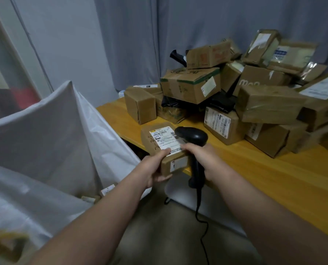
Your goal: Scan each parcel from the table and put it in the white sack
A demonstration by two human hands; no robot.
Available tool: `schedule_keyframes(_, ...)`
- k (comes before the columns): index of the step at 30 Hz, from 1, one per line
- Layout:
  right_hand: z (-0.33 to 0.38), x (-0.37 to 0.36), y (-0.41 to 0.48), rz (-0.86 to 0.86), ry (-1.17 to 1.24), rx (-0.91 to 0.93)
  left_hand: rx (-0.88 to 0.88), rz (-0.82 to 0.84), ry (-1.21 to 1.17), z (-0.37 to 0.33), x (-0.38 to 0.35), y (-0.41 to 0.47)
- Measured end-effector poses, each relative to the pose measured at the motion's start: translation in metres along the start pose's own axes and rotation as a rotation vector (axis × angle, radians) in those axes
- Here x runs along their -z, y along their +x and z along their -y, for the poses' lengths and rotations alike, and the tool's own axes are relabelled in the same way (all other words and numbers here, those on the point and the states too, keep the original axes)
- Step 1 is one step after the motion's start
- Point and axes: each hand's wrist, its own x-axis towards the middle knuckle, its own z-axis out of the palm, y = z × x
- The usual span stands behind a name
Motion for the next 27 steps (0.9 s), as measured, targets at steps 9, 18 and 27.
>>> schedule_keyframes(9, -0.025, 0.003, -0.063, -0.167, -0.145, 0.558, -0.459, -0.027, 0.157, -0.004, 0.028, -0.031)
schedule_keyframes(18, -0.036, -0.015, -0.072, -0.127, -0.16, 0.478, -0.552, -0.2, 0.331, -0.005, 0.046, -0.041)
schedule_keyframes(27, -0.033, -0.019, -0.077, -0.087, -0.158, 0.53, -0.583, -0.231, 0.374, -0.009, 0.046, -0.04)
